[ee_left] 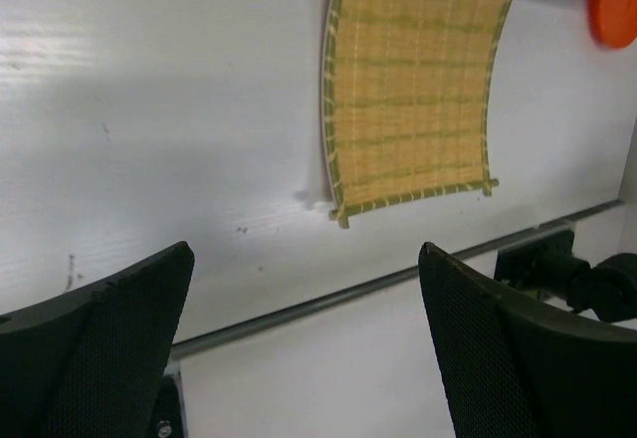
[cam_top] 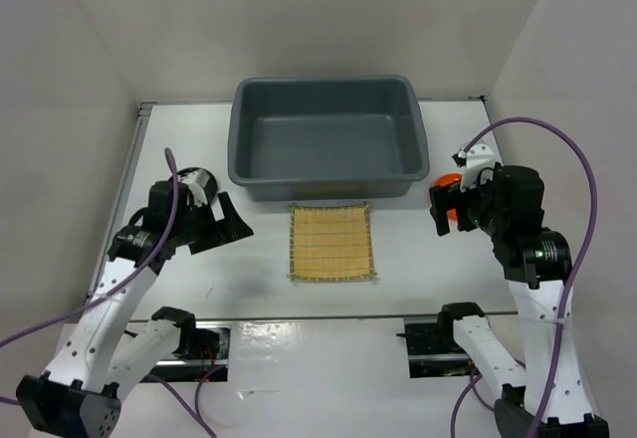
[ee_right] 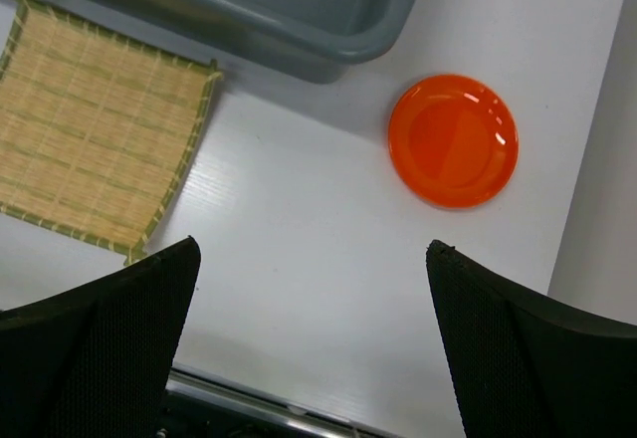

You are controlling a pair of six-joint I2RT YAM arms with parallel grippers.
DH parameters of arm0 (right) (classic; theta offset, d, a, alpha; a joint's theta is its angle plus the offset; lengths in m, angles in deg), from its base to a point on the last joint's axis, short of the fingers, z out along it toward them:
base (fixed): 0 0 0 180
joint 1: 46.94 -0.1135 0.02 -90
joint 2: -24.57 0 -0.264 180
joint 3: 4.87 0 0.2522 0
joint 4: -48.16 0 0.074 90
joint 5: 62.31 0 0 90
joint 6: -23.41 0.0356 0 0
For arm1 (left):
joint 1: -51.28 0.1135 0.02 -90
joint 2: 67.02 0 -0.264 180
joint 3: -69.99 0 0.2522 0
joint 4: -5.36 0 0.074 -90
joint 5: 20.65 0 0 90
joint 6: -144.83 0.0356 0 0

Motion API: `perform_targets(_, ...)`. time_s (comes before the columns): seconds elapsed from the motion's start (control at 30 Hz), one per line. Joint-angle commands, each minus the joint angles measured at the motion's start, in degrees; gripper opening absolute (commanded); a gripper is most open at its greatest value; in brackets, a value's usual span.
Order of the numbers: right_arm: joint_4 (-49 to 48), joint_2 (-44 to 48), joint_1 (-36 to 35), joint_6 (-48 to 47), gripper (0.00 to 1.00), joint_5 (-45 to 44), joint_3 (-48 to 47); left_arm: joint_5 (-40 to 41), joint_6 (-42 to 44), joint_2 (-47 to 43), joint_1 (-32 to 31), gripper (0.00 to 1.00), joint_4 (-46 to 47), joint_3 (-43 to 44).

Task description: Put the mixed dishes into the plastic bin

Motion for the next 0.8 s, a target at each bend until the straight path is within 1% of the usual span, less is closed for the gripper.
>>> perform_targets(0.0,0.95,-0.99,-0.45,-0.6,0.98,-0.51,0.78,-4.37,-3.58,2.92,-3.16,1.0,3.1,-2.27)
perform_targets(0.13,2.35,-0.99,-0.45,-3.32,0.98,4.05,0.25,-3.14,-7.61,9.94,-6.68,1.0,4.68,-5.08)
perform_targets(0.17,3.13,-2.03,-0.45,-3.94,0.98,5.62,-0.27,-4.01,-8.49,10.75,-6.68,1.0,5.82,-6.23)
perform_targets(0.2,3.14,-3.95,-1.06,-5.51,0.98,6.6,-0.28,-5.15,-9.63,11.28,-7.29,1.0,9.66,-7.54)
perform_targets(0.27,4.02,-6.25,-2.9,-6.93,0.98,7.92,-0.8,-6.75,-13.06,11.28,-7.3,1.0,13.11,-9.92)
perform_targets(0.33,4.02,-9.58,-6.41,-10.35,0.98,7.93,-1.5,-4.91,-14.47,9.97,-7.3,1.0,13.83,-10.63)
perform_targets(0.37,2.72,-10.38,-7.55,-11.14,0.98,5.4,-2.21,-3.25,-14.48,9.1,-7.3,1.0,13.83,-10.63)
perform_targets(0.4,1.92,-11.26,-10.0,-12.72,0.98,4.33,-2.21,-3.23,-14.48,9.09,-7.3,1.0,13.22,-10.63)
perform_targets(0.43,1.91,-13.44,-11.16,-13.95,0.94,4.32,-3.0,-3.23,-14.48,9.09,-7.3,1.0,13.21,-11.15)
perform_targets(0.47,1.22,-14.77,-12.21,-15.09,0.84,3.8,-3.0,-3.23,-13.96,9.87,-7.3,1.0,13.21,-11.77)
perform_targets(0.5,1.21,-16.35,-15.18,-16.59,0.8,3.8,-3.0,-4.36,-13.95,10.66,-7.3,1.0,13.21,-11.77)
perform_targets(0.53,1.21,-19.5,-17.39,-17.12,0.74,3.8,-3.0,-4.98,-13.95,12.84,-7.82,1.0,14.08,-12.82)
perform_targets(0.57,0.43,-20.92,-19.41,-17.13,0.63,2.92,-2.31,-6.12,-13.95,14.17,-7.82,1.0,14.61,-12.83)
perform_targets(0.63,-2.91,-23.91,-24.15,-17.74,0.58,0.47,0.41,-6.13,-13.43,17.16,-8.35,1.0,15.49,-13.35)
perform_targets(0.67,-4.66,-24.62,-25.4,-17.74,0.55,-0.85,1.38,-6.13,-14.12,17.7,-8.35,1.0,16.54,-14.05)
perform_targets(0.7,-8.33,-25.32,-26.28,-17.22,0.53,-2.95,2.35,-6.13,-14.13,17.7,-8.35,1.0,17.77,-14.84)
perform_targets(0.73,-9.76,-25.94,-27.5,-16.08,0.53,-2.97,3.66,-6.13,-15.26,17.7,-8.35,1.0,19.35,-15.9)
perform_targets(0.77,-11.0,-26.47,-27.52,-15.2,0.53,-2.45,4.29,-6.83,-17.01,17.18,-8.35,1.0,23.19,-17.21)
